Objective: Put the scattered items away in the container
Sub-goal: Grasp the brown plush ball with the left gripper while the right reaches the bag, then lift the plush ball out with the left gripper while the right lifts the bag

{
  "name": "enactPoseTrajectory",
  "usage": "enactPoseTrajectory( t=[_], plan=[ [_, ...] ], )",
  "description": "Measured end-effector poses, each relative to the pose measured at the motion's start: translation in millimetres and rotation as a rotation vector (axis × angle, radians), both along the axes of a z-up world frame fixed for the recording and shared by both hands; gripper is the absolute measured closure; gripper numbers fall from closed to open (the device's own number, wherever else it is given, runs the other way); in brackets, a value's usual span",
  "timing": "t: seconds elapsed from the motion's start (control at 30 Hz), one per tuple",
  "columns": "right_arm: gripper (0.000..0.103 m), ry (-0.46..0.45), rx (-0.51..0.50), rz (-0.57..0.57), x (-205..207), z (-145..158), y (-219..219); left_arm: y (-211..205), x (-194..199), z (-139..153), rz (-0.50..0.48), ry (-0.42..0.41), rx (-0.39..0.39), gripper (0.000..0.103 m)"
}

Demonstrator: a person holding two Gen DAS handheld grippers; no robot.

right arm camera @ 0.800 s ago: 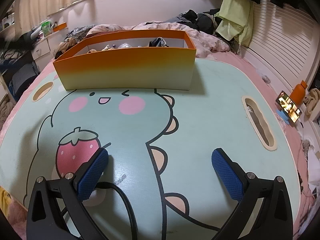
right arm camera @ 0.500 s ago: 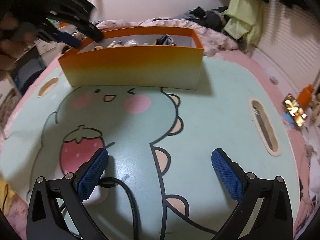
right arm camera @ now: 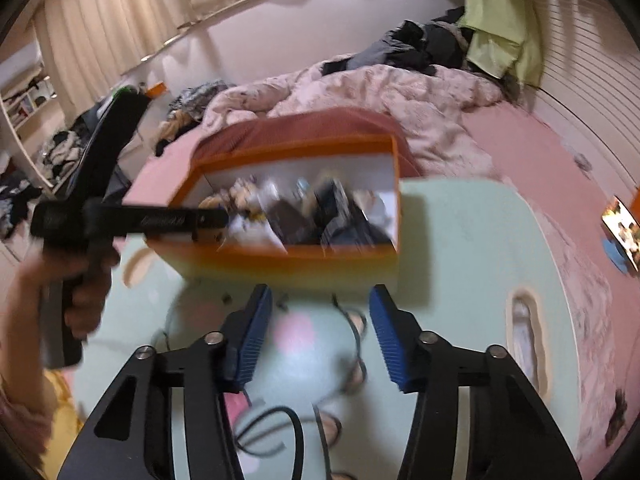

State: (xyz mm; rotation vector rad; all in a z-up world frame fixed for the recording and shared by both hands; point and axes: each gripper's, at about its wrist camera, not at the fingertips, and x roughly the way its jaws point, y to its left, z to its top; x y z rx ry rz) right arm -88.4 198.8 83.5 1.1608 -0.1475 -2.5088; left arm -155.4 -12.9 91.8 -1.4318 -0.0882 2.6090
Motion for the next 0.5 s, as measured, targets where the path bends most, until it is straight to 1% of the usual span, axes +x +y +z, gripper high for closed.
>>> enactPoseTrajectory(
  t=[0.1, 0.13, 0.17, 0.23, 0.33, 0.4, 0.43, 0.5],
  plan=[
    [0.053, -0.004, 0.037, 0.052, -29, 15, -17, -22, 32, 22, 0.018, 0.045, 0.135, 0.074],
    [0.053, -0.009, 0.043, 0.070, -37, 17, -22, -27, 46, 25, 0.021, 0.062, 0.166, 0.074],
    [0.053, -0.016, 0.049, 0.102, -49, 19, -33, -28, 54, 26, 0.024, 0.070, 0.178, 0.074],
    [0.053, -0.040, 0.053, 0.160, -69, 18, -51, -29, 69, 17, 0.027, 0.066, 0.196, 0.074],
    [0.054, -0.093, 0.068, 0.200, -92, 6, -70, -28, 77, -7, 0.029, 0.025, 0.245, 0.074],
    [0.060, -0.125, 0.081, 0.212, -107, -5, -82, -28, 74, -24, 0.036, 0.004, 0.250, 0.074],
    [0.061, -0.145, 0.090, 0.219, -113, -11, -87, -27, 73, -31, 0.040, 0.003, 0.236, 0.074],
    [0.066, -0.185, 0.132, 0.203, -122, -24, -93, -20, 70, -41, 0.036, 0.017, 0.183, 0.074]
  ],
)
